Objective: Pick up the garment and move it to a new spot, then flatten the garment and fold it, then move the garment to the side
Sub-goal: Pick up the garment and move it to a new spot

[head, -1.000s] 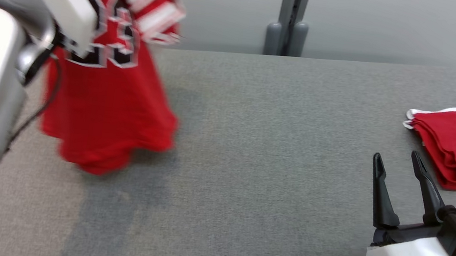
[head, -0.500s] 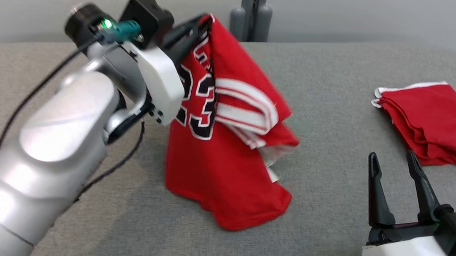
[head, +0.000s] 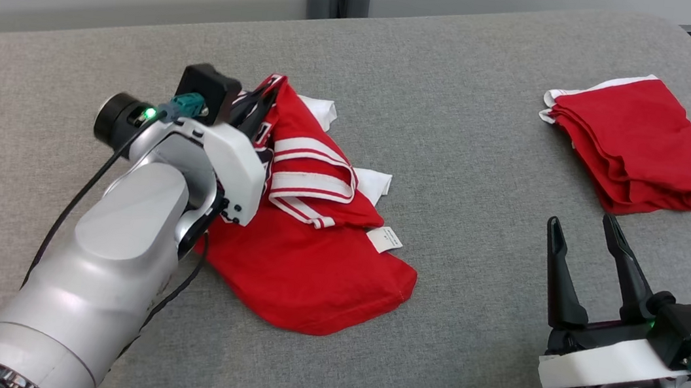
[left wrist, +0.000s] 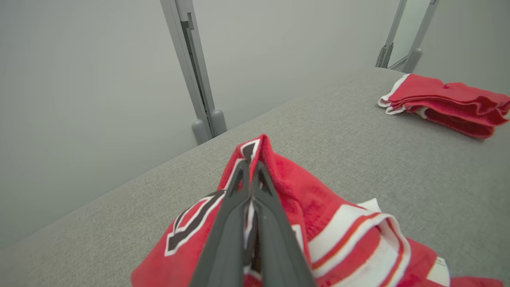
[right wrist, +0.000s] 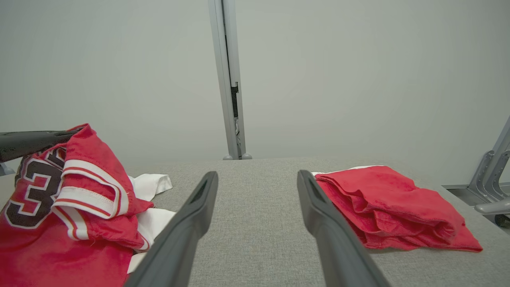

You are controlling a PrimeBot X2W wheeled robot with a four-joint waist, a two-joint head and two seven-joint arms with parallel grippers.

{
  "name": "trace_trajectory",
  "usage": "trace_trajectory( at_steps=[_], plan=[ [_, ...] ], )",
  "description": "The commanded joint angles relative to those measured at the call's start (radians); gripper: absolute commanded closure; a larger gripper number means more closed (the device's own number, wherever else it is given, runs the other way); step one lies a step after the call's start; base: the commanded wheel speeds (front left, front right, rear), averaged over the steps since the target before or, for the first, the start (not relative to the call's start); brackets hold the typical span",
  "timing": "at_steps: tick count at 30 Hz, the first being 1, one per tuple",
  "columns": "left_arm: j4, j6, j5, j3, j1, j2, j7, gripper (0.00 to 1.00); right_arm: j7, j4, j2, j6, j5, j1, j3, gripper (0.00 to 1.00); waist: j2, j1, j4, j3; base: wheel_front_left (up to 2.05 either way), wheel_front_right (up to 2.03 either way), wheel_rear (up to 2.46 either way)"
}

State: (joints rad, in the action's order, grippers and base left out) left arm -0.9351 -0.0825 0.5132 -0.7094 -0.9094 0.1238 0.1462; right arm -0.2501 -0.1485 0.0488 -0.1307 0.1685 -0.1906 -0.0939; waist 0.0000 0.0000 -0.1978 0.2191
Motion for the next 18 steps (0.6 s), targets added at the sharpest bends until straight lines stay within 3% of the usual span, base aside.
trace_trajectory(
  at_steps=[1,9,18],
  plan=[
    [-0.033,0.002,0.005,-0.002,-0.012,0.0,0.013,0.0,-0.009,-0.008,0.004,0.0,0.003,-0.009,0.004,0.0,0.0,0.0,0.004,-0.003,0.0,0.0,0.0],
    [-0.104,-0.028,0.031,-0.013,-0.009,-0.039,0.078,0.0,-0.014,-0.025,0.004,0.0,-0.008,-0.003,0.026,0.0,0.0,0.0,0.062,-0.035,0.0,0.0,0.0],
    [-0.079,-0.029,0.078,0.017,0.08,-0.053,0.114,0.0,-0.016,-0.044,0.004,0.0,-0.019,0.028,0.055,0.0,0.0,0.0,0.139,-0.101,0.0,0.0,0.0]
  ],
)
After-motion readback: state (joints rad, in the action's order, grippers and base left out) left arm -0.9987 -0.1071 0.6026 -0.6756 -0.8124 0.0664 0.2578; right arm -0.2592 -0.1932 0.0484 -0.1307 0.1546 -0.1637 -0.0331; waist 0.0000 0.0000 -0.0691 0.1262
